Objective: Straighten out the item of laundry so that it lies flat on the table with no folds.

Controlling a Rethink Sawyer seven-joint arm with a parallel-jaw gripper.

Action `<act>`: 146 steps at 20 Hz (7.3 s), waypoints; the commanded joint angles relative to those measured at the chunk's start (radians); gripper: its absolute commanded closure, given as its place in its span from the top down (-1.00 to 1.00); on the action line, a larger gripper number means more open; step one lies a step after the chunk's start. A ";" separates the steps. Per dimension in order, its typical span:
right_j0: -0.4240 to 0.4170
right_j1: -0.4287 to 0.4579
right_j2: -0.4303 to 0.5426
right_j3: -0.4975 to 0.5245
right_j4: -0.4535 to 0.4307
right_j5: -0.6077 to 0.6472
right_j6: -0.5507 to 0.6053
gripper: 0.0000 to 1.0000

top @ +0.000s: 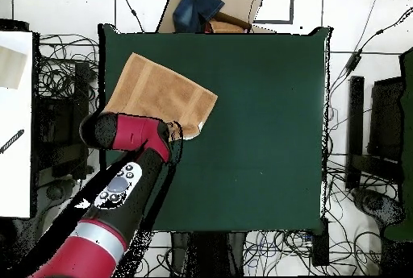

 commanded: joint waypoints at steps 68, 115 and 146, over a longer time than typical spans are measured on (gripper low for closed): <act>0.017 0.229 0.068 -0.119 -0.051 -0.090 0.043 -1.00; -0.589 0.227 0.199 -0.090 -0.630 -0.384 -0.284 -1.00; -0.545 0.290 0.133 -0.133 -0.693 -0.493 -0.155 1.00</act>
